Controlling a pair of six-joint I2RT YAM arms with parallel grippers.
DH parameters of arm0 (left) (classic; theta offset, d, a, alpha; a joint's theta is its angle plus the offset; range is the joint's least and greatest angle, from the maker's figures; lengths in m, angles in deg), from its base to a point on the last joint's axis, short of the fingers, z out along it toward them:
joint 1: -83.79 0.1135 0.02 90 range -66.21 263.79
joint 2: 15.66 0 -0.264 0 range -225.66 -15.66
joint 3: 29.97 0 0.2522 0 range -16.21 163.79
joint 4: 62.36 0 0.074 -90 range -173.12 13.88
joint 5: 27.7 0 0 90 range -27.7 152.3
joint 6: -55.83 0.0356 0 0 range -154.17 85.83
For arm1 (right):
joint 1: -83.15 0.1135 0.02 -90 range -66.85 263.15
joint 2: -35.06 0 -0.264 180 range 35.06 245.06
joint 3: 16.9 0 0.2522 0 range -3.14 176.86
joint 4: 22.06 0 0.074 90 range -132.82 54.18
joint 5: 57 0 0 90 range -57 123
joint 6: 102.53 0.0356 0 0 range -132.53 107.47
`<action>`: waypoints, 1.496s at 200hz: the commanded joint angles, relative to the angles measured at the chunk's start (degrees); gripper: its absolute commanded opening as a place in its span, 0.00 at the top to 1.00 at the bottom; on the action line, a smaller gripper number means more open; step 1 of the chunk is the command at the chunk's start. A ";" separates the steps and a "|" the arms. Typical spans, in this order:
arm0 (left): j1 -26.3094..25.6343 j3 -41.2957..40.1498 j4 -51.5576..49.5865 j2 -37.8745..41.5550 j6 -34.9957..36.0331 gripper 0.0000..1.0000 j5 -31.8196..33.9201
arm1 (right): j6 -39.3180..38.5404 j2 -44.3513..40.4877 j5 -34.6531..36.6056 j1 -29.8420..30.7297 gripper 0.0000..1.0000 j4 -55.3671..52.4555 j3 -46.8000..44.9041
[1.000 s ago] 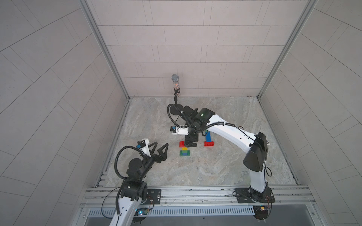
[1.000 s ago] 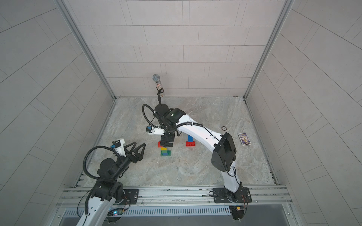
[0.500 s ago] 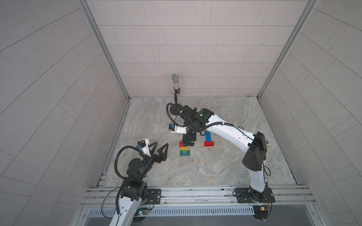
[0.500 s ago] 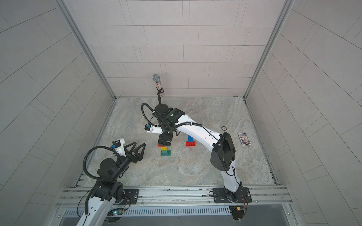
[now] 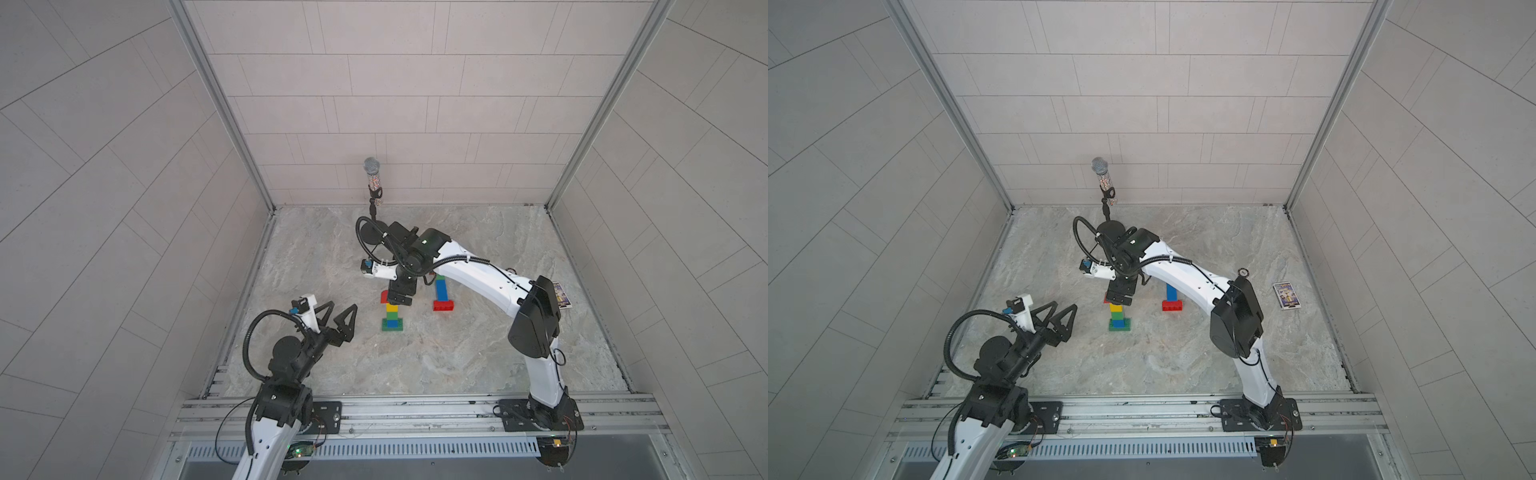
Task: Assemble the number 1 with lego
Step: Adjust the lego brick at the center of the board, then reset both arms
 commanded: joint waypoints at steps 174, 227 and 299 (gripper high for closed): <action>-0.26 -0.88 2.46 -0.48 -1.12 0.00 3.82 | 15.07 -36.95 20.91 -4.76 0.01 37.27 -46.01; -0.16 5.89 1.19 -11.39 7.98 0.00 27.04 | 28.29 -62.99 27.85 -24.83 0.01 78.91 -89.72; 0.31 9.15 28.86 -46.01 25.28 0.00 45.21 | 24.11 -39.91 36.21 -34.68 0.01 119.41 -99.10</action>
